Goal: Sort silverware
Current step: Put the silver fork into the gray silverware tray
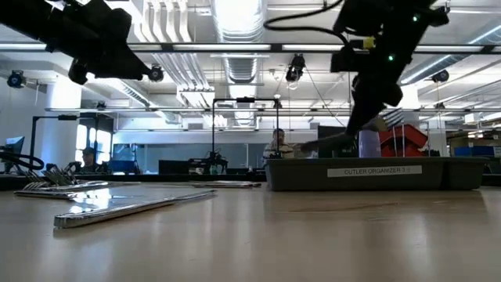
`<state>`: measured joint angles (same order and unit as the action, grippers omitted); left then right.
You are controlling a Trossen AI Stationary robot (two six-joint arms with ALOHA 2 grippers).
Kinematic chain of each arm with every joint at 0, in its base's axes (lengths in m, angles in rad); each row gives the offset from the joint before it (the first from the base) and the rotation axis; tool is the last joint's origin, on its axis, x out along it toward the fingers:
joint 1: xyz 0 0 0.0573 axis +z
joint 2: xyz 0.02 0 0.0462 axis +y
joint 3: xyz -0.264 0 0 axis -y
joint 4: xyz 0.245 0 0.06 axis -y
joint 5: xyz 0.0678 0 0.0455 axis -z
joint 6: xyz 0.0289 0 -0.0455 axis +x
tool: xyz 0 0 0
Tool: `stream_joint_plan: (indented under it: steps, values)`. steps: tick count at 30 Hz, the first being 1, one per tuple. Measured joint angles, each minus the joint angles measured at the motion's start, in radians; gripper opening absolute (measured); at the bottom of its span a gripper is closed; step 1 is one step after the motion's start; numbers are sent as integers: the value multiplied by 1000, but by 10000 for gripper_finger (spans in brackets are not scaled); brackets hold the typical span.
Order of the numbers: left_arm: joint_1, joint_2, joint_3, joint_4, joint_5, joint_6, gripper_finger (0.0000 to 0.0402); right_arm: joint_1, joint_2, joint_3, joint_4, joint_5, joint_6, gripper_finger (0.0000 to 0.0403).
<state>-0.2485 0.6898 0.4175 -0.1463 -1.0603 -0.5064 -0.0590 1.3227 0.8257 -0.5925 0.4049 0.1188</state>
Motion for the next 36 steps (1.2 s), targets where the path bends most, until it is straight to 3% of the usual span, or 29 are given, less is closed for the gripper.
stream_joint_plan:
  steps: [11, 18, 29, 36]
  values:
    - [0, 52, 0, 0, 4, 0, 117, -7, 33, -56, 206, 25, -8, 0]
    - [0, 85, 0, 1, 4, 0, 117, -12, 88, -57, 207, 27, -32, 0]
    - [0, 138, 1, 0, 5, 0, 117, -17, 235, -53, 363, 47, -108, 0]
    - [0, 164, 1, 1, 5, 0, 117, -17, 228, -49, 362, 68, -117, 0]
